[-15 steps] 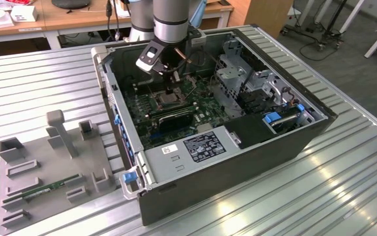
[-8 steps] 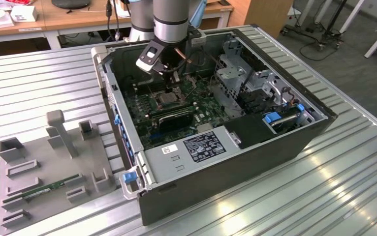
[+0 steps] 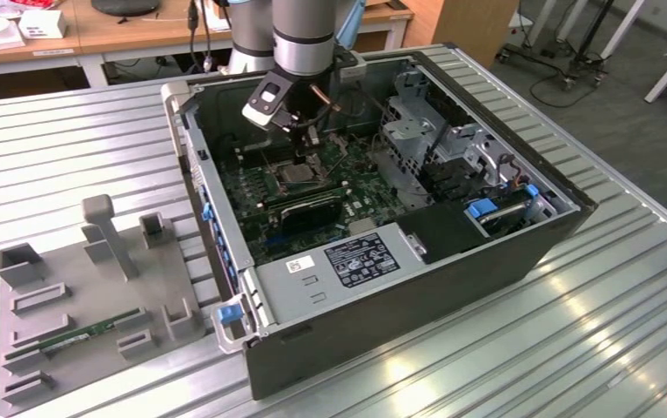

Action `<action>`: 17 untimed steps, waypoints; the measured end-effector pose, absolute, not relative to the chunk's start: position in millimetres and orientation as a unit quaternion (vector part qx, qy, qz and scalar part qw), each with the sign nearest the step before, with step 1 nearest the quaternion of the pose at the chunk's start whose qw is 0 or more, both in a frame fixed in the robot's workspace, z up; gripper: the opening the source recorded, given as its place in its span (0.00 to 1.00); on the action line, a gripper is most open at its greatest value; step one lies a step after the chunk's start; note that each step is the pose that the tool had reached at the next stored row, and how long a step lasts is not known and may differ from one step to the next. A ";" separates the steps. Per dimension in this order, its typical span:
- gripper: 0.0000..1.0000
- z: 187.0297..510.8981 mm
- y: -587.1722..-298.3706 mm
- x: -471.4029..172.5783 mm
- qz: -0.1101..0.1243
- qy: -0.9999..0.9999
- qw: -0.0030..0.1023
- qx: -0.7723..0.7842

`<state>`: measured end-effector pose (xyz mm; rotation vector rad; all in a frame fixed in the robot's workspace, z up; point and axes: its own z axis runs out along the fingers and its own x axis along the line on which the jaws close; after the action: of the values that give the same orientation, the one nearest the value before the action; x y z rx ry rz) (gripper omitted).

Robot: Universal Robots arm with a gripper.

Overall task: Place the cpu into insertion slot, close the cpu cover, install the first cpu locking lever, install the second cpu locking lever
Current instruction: 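Place the cpu into insertion slot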

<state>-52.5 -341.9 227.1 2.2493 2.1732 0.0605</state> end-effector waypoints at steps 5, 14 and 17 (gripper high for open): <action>0.11 225.9 -341.9 -51.7 0.019 0.700 0.007 0.714; 0.11 225.4 -341.9 -51.7 0.019 0.704 0.007 0.710; 0.11 222.6 -341.9 -51.7 0.019 0.704 0.007 0.710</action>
<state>-51.7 -341.9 222.6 2.2216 2.2014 0.0599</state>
